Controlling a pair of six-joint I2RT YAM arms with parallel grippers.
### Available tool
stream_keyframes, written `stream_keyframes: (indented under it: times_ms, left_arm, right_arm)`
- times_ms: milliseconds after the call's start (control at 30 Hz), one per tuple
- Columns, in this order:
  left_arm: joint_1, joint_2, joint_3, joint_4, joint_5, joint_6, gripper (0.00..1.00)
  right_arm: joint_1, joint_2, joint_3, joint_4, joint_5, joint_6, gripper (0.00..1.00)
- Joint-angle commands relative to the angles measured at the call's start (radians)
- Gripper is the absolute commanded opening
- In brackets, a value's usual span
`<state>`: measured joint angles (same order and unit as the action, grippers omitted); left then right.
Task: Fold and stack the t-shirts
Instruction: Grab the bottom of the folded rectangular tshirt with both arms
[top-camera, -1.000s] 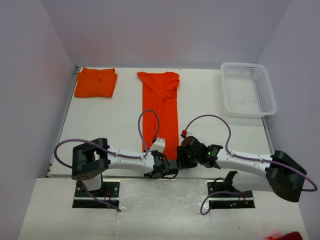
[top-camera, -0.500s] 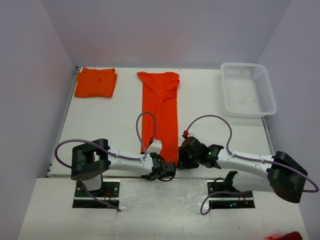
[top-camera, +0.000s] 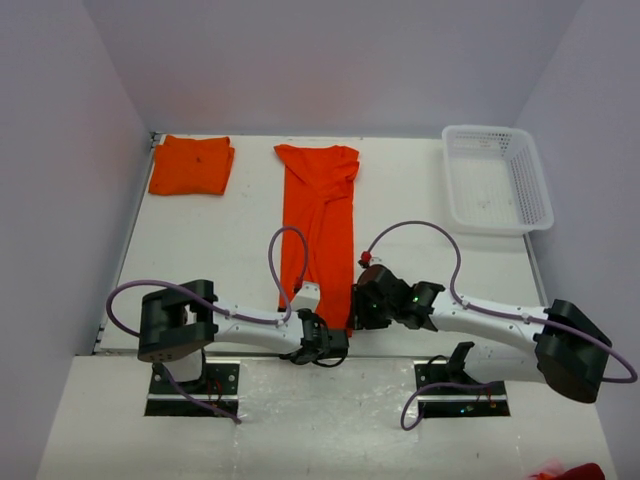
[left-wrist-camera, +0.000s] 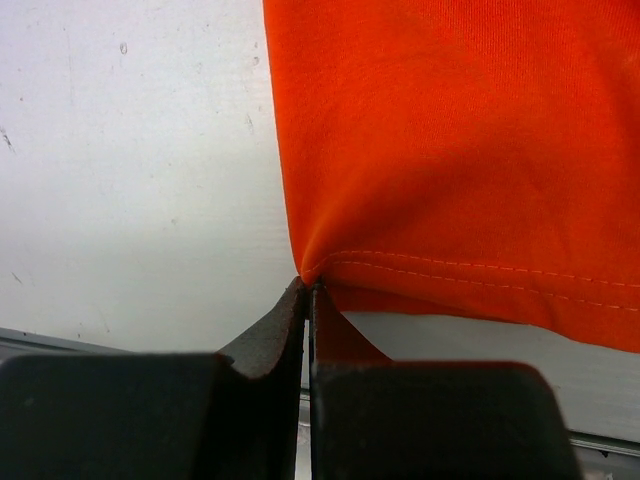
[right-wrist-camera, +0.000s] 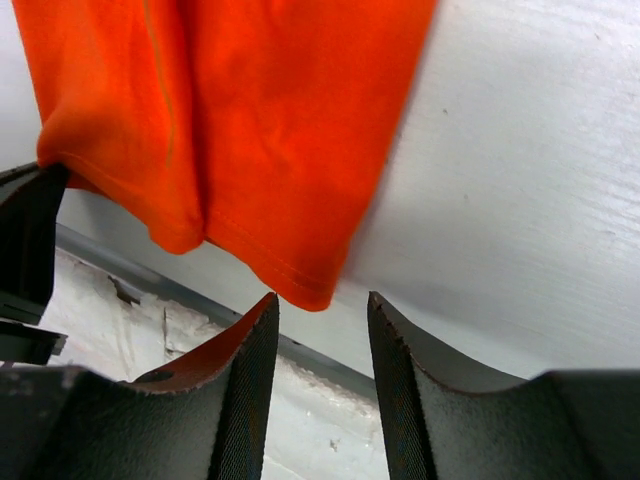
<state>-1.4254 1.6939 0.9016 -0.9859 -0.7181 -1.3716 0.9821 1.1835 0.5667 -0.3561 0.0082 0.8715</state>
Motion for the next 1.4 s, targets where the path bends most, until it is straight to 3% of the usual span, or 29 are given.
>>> stream_keyframes:
  times_ms: [0,600,700,733,767,1033,1367]
  left_arm:
    - [-0.009,-0.014,0.011,-0.023,-0.030,-0.049,0.00]
    - [-0.012,-0.065,-0.018,-0.016,-0.032,-0.061,0.00]
    - [-0.012,-0.074,-0.030,-0.008,-0.030,-0.061,0.00]
    - [-0.012,-0.076,-0.033,-0.007,-0.030,-0.061,0.00]
    - [-0.012,-0.077,-0.039,-0.007,-0.029,-0.067,0.00]
    - [-0.012,-0.174,-0.112,-0.004,-0.021,-0.116,0.00]
    - [-0.012,-0.368,-0.272,0.137,0.034,-0.132,0.00]
  right_arm:
    - [0.009,0.042,0.050,0.002,-0.002,-0.008,0.41]
    - [0.033,0.153,0.075,0.052,-0.039,0.004,0.31]
    - [0.035,0.165,0.081,0.045,-0.034,0.009,0.20]
    - [0.035,0.166,0.082,0.040,-0.033,0.014,0.04]
    - [0.036,0.165,0.084,0.033,-0.028,0.018,0.00]
    - [0.046,0.127,0.047,-0.047,0.052,0.086,0.00]
    - [0.046,0.107,0.019,-0.072,0.072,0.110,0.00]
